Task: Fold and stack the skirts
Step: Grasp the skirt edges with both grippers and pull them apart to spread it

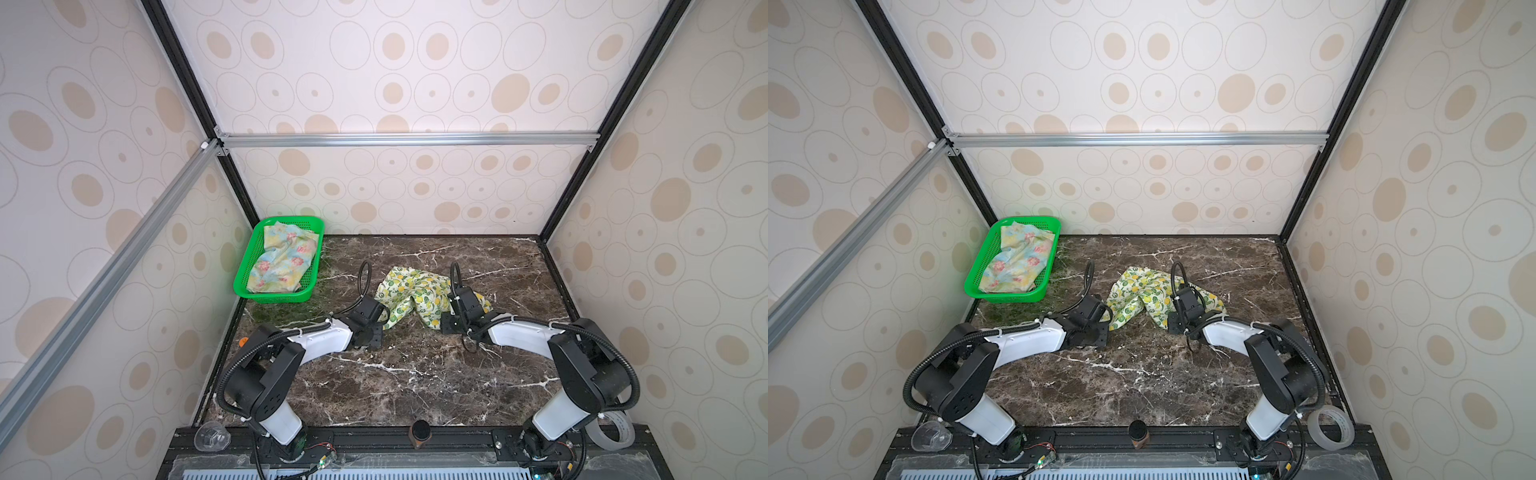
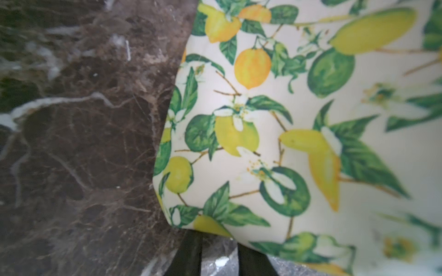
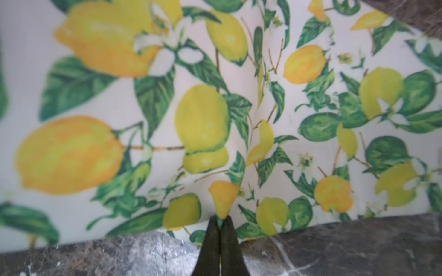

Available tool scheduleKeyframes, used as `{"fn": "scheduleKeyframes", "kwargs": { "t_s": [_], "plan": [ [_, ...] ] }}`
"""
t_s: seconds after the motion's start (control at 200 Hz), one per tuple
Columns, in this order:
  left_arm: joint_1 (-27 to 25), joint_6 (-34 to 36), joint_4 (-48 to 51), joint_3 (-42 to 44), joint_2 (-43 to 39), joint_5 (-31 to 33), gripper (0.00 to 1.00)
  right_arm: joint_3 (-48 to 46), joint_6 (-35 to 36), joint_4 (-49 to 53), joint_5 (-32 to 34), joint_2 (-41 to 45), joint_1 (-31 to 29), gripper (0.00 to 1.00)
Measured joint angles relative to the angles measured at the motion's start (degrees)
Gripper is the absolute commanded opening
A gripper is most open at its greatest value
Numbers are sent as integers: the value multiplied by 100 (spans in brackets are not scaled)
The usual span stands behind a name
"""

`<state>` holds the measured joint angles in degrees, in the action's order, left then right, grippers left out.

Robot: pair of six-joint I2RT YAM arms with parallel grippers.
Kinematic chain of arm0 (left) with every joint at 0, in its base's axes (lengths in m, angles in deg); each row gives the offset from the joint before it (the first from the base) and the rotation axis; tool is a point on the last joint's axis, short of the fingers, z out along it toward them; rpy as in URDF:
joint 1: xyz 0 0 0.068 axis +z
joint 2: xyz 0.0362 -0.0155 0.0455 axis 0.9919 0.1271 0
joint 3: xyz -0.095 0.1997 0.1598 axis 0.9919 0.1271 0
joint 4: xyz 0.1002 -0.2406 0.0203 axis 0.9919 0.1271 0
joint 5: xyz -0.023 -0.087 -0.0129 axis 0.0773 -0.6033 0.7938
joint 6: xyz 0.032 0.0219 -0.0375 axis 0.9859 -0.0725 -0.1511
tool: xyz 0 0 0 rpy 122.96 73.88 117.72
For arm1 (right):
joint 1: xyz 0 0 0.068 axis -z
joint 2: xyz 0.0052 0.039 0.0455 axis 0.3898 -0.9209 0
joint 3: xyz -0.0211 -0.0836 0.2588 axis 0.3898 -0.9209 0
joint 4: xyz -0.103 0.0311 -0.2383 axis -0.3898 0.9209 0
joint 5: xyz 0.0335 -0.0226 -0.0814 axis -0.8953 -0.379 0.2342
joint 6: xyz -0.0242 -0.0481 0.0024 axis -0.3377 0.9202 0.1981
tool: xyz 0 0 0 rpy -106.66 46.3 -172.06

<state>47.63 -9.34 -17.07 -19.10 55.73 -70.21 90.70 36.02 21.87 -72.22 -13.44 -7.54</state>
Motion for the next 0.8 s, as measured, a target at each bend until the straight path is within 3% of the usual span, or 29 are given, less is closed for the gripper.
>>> {"fn": "scheduleKeyframes", "kwargs": {
  "t_s": [0.345,0.705,0.8],
  "plan": [
    [295,221,-37,-310,35,866,23,-7,402,927,-7,1392,7,0],
    [621,389,-350,-566,382,1056,22,221,656,2557,-116,2168,144,0],
    [621,393,-350,-566,450,1032,26,317,603,2896,-186,2157,258,40]
  ]
}}
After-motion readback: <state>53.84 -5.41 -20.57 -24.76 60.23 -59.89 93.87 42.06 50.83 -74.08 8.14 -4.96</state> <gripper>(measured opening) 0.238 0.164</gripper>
